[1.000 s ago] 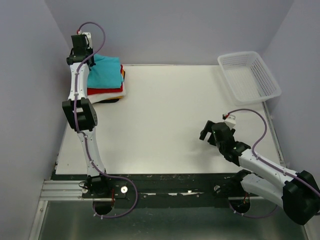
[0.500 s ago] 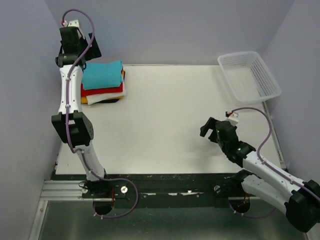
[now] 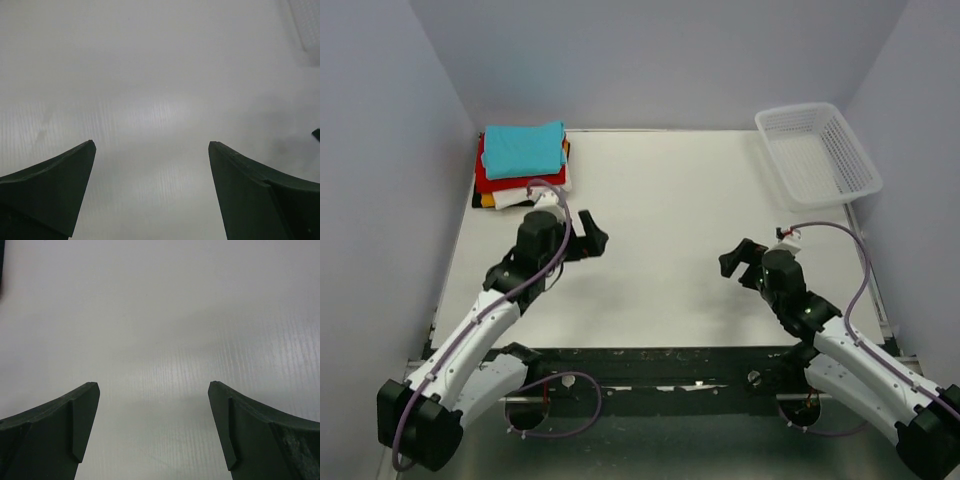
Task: Fold and stack the t-shirts
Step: Reset both arms
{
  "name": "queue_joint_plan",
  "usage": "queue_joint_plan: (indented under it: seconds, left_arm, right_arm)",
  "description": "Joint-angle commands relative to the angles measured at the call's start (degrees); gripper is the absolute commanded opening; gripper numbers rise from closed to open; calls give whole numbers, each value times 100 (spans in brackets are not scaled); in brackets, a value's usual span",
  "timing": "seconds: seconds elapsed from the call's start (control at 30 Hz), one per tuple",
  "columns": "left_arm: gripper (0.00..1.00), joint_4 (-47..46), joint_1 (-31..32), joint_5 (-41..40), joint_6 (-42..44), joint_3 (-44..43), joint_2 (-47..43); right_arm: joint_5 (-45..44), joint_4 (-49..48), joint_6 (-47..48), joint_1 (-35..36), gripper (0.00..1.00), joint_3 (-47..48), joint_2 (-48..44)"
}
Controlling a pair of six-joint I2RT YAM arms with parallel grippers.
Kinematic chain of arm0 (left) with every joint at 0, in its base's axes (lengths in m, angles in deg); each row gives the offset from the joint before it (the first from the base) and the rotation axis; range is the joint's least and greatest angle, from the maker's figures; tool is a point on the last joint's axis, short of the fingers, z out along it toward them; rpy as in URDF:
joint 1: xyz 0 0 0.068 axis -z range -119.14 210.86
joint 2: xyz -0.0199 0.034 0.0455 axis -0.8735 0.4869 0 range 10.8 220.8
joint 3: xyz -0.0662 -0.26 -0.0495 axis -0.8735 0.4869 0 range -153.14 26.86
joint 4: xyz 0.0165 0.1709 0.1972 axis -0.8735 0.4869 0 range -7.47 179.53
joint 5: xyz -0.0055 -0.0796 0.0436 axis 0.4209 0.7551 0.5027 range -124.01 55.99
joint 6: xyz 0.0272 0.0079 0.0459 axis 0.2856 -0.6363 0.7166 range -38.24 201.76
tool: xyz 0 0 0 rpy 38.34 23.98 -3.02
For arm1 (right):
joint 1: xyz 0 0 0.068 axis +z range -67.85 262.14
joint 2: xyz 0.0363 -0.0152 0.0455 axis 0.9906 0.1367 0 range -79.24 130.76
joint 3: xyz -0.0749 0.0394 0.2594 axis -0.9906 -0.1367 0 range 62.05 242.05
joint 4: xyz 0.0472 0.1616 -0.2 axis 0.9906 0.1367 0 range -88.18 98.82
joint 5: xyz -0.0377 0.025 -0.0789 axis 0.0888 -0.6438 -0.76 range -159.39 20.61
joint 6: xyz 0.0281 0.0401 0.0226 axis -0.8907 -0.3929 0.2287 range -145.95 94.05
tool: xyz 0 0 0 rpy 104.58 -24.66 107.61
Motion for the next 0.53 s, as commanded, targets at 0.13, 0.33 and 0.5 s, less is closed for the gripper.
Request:
queue_joint_plan:
  seconds: [0.13, 0.33, 0.5]
  left_arm:
    - [99, 317, 583, -1172, -631, 1734, -1792]
    - [99, 215, 583, -981, -551, 1772, -1959]
    - [99, 342, 583, -1318, -610, 1794, -2100]
  right_arm:
    - [-379, -292, -112, 15, 100, -591, -950]
    - [-540, -391, -7, 16, 100, -844, -1485]
    - [-685, -362, -52, 14, 100, -884, -1686]
